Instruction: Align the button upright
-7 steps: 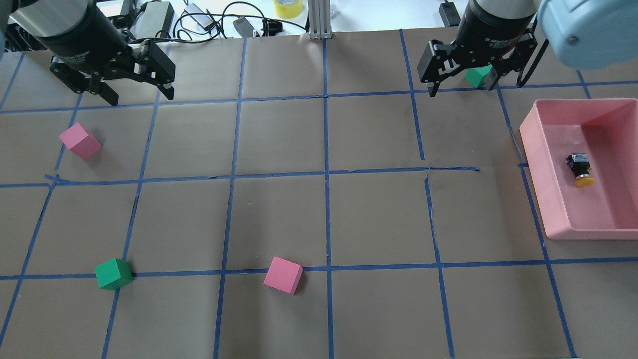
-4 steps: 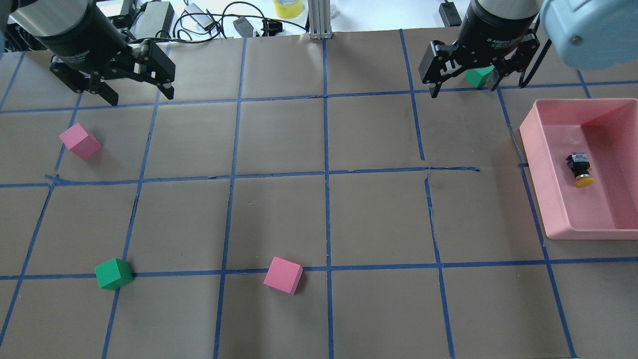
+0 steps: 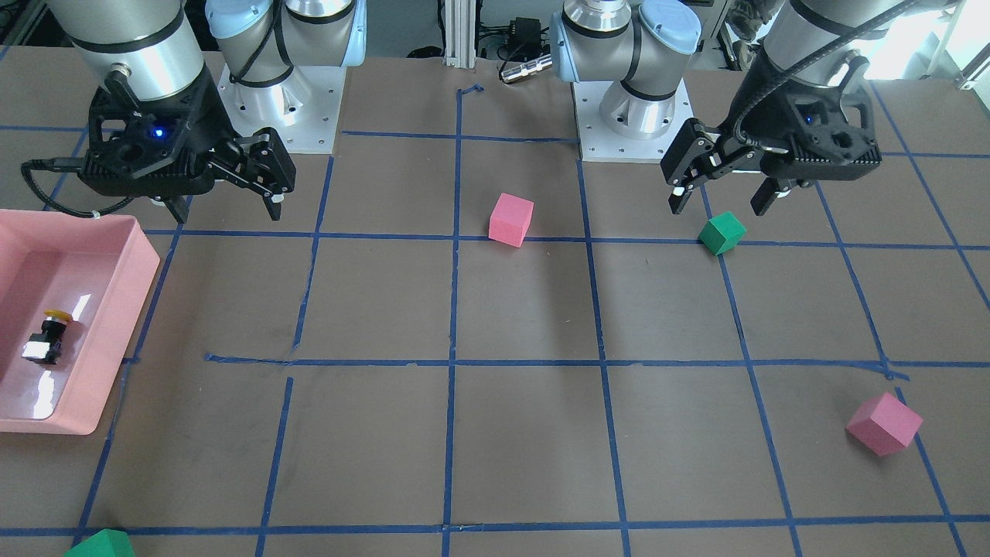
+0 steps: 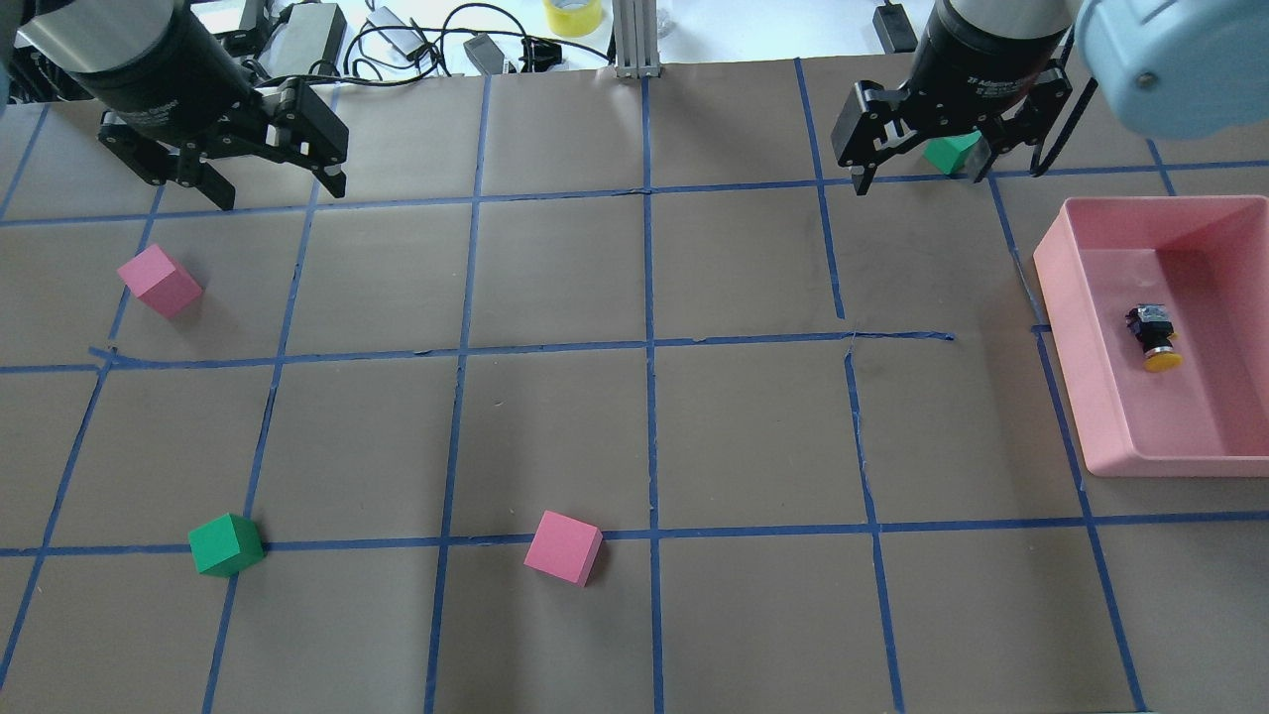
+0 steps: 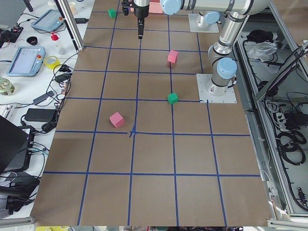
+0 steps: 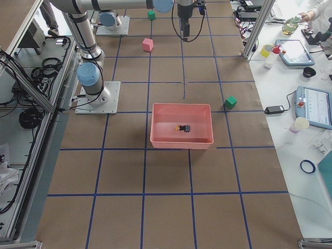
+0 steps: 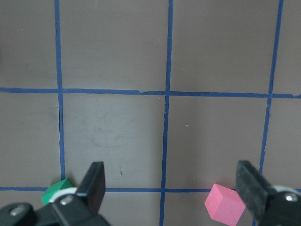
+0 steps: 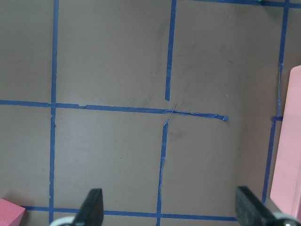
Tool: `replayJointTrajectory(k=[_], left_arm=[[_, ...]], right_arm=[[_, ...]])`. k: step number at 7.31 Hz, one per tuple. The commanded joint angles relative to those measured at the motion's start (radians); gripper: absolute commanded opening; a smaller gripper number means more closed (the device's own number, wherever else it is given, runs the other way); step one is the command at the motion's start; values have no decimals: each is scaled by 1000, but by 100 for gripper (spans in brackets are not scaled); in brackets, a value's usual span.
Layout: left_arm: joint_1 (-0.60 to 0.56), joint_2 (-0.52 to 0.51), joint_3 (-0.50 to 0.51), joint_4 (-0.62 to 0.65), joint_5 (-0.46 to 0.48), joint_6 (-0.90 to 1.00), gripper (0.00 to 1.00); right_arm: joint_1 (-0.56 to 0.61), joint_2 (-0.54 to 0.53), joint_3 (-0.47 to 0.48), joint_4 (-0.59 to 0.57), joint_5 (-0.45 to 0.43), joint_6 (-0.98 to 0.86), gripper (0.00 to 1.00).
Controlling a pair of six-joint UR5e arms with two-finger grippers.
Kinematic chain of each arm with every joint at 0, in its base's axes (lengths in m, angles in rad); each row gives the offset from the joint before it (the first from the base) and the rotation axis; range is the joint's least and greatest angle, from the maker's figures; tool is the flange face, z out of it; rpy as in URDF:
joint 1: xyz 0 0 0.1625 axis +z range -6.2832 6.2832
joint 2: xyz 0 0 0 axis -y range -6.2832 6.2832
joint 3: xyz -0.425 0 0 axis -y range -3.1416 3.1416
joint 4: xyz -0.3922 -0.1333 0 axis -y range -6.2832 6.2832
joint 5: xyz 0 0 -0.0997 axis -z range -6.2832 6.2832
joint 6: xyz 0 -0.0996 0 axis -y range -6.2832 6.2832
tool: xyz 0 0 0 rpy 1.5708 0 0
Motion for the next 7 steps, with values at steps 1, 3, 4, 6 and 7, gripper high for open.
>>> replayJointTrajectory(k=[1, 3, 4, 6, 7], left_arm=[[-1, 0, 0, 0, 1, 0, 100], [-1, 2, 0, -2, 3, 0, 100], [-1, 2, 0, -2, 4, -1, 100], [-1, 3, -2, -5, 12, 3, 100], [2, -3, 0, -6, 10, 5, 100]], right_arm=[[0, 0, 0, 2, 1, 3, 100], [0, -2, 0, 2, 2, 0, 100], [0, -2, 0, 0, 4, -2, 100], [1, 0, 0, -2, 8, 1, 100], [0, 0, 0, 0, 5, 1, 100]])
